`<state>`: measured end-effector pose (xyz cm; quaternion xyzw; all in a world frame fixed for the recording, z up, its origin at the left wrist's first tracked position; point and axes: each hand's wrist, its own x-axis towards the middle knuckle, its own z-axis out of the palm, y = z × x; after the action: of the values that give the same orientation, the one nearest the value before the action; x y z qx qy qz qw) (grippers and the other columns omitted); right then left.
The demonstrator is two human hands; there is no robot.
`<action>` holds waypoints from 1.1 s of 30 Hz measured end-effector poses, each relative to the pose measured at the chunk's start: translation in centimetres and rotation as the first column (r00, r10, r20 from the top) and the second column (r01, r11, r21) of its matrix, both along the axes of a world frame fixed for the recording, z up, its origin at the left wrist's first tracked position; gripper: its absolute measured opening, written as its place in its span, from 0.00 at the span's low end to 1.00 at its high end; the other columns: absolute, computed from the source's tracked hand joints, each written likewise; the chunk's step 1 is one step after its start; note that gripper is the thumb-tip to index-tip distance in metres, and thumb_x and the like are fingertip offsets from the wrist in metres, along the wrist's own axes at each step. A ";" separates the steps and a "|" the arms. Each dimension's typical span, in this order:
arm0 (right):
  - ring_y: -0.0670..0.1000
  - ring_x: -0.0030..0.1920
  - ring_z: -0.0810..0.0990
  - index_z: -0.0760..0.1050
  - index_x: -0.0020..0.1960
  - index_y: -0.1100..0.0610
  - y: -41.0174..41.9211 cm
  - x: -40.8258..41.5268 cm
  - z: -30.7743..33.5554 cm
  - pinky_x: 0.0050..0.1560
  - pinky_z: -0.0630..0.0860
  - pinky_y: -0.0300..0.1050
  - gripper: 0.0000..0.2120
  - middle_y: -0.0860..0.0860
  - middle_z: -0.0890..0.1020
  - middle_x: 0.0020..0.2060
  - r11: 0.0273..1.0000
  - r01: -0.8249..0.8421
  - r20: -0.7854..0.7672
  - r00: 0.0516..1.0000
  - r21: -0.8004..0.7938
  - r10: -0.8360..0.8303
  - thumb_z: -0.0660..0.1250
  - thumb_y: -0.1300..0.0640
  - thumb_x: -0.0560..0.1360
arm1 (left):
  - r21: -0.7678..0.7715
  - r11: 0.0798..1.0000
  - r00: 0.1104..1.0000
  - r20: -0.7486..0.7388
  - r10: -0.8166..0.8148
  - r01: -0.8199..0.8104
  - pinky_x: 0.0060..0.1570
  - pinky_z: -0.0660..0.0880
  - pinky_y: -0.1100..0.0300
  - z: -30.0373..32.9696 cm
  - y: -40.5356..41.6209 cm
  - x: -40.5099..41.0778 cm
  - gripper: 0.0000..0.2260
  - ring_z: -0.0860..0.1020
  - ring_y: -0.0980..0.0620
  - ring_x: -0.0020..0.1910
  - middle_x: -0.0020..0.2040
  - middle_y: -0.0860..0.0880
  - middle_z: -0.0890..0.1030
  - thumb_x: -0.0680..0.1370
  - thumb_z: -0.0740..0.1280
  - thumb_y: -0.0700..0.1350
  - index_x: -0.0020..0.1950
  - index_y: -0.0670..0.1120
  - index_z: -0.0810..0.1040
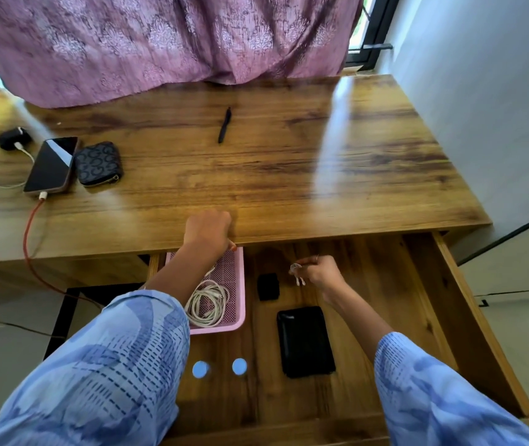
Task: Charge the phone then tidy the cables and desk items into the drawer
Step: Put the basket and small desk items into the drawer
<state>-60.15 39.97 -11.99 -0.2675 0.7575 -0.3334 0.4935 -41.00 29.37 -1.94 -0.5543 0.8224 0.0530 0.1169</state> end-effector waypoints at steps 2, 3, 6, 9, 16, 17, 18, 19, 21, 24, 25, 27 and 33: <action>0.50 0.49 0.80 0.80 0.48 0.60 -0.5 0.2 -0.8 0.50 0.77 0.44 0.08 0.53 0.83 0.46 0.999 0.003 -0.100 0.995 0.052 0.002 0.73 0.64 0.70 | 0.012 1.000 1.000 -0.006 0.002 -0.002 0.43 0.72 0.56 0.1 -0.2 0.0 0.17 0.79 0.48 0.49 0.48 0.47 0.81 0.69 0.74 0.53 0.52 0.45 0.78; 0.49 0.45 0.79 0.81 0.48 0.60 -0.6 0.4 -1.1 0.45 0.77 0.41 0.07 0.53 0.82 0.43 0.998 -0.014 -0.144 0.989 0.061 0.022 0.73 0.64 0.70 | 0.012 1.000 1.000 -0.003 -0.001 0.001 0.44 0.73 0.56 0.2 -0.3 -0.1 0.17 0.79 0.47 0.49 0.48 0.47 0.81 0.69 0.74 0.53 0.51 0.45 0.78; 0.45 0.35 0.76 0.80 0.48 0.60 -0.6 0.7 -1.7 0.28 0.69 0.32 0.06 0.52 0.80 0.39 0.993 -0.090 -0.253 0.962 0.077 0.107 0.72 0.63 0.71 | 0.025 1.000 1.000 0.010 -0.005 0.005 0.47 0.76 0.55 0.5 -0.5 -0.3 0.17 0.79 0.48 0.49 0.48 0.48 0.81 0.68 0.75 0.53 0.50 0.44 0.78; 0.48 0.35 0.78 0.80 0.48 0.61 -0.5 0.7 -2.4 0.31 0.72 0.35 0.05 0.56 0.81 0.39 0.993 -0.107 -0.303 0.945 0.060 0.120 0.71 0.63 0.72 | 0.070 0.998 1.000 -0.009 0.004 -0.003 0.49 0.78 0.54 0.6 -0.7 -0.5 0.16 0.80 0.48 0.48 0.47 0.48 0.81 0.67 0.76 0.51 0.49 0.45 0.78; 0.49 0.41 0.79 0.77 0.52 0.60 0.2 0.2 -2.5 0.37 0.75 0.38 0.08 0.53 0.80 0.43 0.987 -0.154 -0.300 0.940 0.052 0.162 0.70 0.60 0.74 | 0.102 0.995 0.999 -0.035 0.009 -0.006 0.44 0.75 0.57 0.7 -0.9 -0.7 0.15 0.80 0.50 0.47 0.47 0.50 0.81 0.67 0.76 0.51 0.48 0.46 0.79; 0.48 0.41 0.79 0.77 0.53 0.60 0.3 0.0 -2.6 0.39 0.76 0.39 0.09 0.53 0.81 0.44 0.986 -0.155 -0.301 0.939 0.055 0.165 0.69 0.60 0.74 | 0.104 0.995 0.999 -0.035 0.011 -0.008 0.45 0.75 0.57 0.7 -0.8 -0.7 0.16 0.80 0.50 0.47 0.47 0.50 0.81 0.67 0.76 0.52 0.49 0.46 0.79; 0.47 0.41 0.80 0.77 0.54 0.60 0.6 -0.2 -2.6 0.39 0.77 0.39 0.09 0.54 0.81 0.46 0.986 -0.158 -0.309 0.936 0.057 0.168 0.68 0.60 0.75 | 0.101 0.995 0.999 -0.032 0.010 -0.007 0.45 0.75 0.57 0.7 -0.8 -0.7 0.16 0.80 0.50 0.47 0.47 0.50 0.81 0.67 0.76 0.52 0.49 0.46 0.79; 0.46 0.40 0.79 0.77 0.54 0.60 1.0 -0.4 -2.7 0.38 0.77 0.38 0.08 0.54 0.82 0.47 0.984 -0.166 -0.327 0.929 0.060 0.176 0.67 0.60 0.75 | 0.095 0.995 1.000 -0.029 0.011 -0.009 0.46 0.76 0.57 0.7 -0.7 -0.7 0.16 0.80 0.49 0.47 0.46 0.49 0.81 0.67 0.76 0.52 0.49 0.45 0.79; 0.45 0.40 0.79 0.78 0.54 0.59 1.8 -1.0 -2.5 0.37 0.77 0.37 0.08 0.54 0.82 0.47 0.981 -0.182 -0.358 0.914 0.063 0.192 0.65 0.63 0.76 | 0.083 0.996 0.999 -0.032 0.015 -0.012 0.45 0.75 0.57 0.8 -0.6 -0.7 0.17 0.79 0.49 0.47 0.44 0.49 0.80 0.67 0.76 0.52 0.49 0.45 0.78; 0.45 0.39 0.80 0.78 0.53 0.59 2.4 -1.5 -1.0 0.34 0.76 0.35 0.08 0.52 0.82 0.45 0.983 -0.182 -0.326 0.928 0.029 0.181 0.63 0.64 0.77 | 0.078 0.996 0.998 -0.046 0.042 -0.039 0.44 0.74 0.57 1.1 -0.5 -0.6 0.19 0.79 0.49 0.47 0.44 0.48 0.79 0.66 0.77 0.53 0.49 0.44 0.78; 0.45 0.39 0.80 0.78 0.53 0.59 2.4 -1.6 -0.2 0.35 0.76 0.35 0.07 0.52 0.82 0.44 0.983 -0.181 -0.302 0.937 0.003 0.173 0.64 0.64 0.77 | 0.078 0.996 0.997 -0.054 0.055 -0.051 0.44 0.75 0.57 1.1 -0.5 -0.5 0.20 0.79 0.49 0.46 0.45 0.48 0.80 0.65 0.77 0.54 0.49 0.44 0.78; 0.47 0.40 0.81 0.77 0.53 0.58 2.0 -1.5 1.7 0.38 0.78 0.37 0.07 0.52 0.82 0.42 0.978 -0.198 -0.260 0.950 -0.070 0.173 0.64 0.62 0.77 | 0.063 0.995 0.995 -0.070 0.075 -0.071 0.44 0.76 0.56 1.1 -0.4 -0.4 0.22 0.80 0.49 0.46 0.46 0.48 0.81 0.63 0.78 0.55 0.51 0.44 0.79; 0.47 0.40 0.82 0.77 0.52 0.59 -0.7 0.1 8.2 0.42 0.80 0.38 0.06 0.54 0.83 0.40 0.899 -0.295 -0.187 0.951 -0.324 0.245 0.66 0.59 0.76 | 0.037 0.997 0.997 -0.042 0.069 -0.067 0.46 0.75 0.56 1.4 -0.1 -0.3 0.26 0.80 0.48 0.48 0.48 0.48 0.81 0.64 0.77 0.57 0.56 0.45 0.78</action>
<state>-60.04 39.28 -3.81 -0.4762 0.6749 -0.3704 0.4250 -41.31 29.32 -0.58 -0.5786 0.8043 0.0834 0.1069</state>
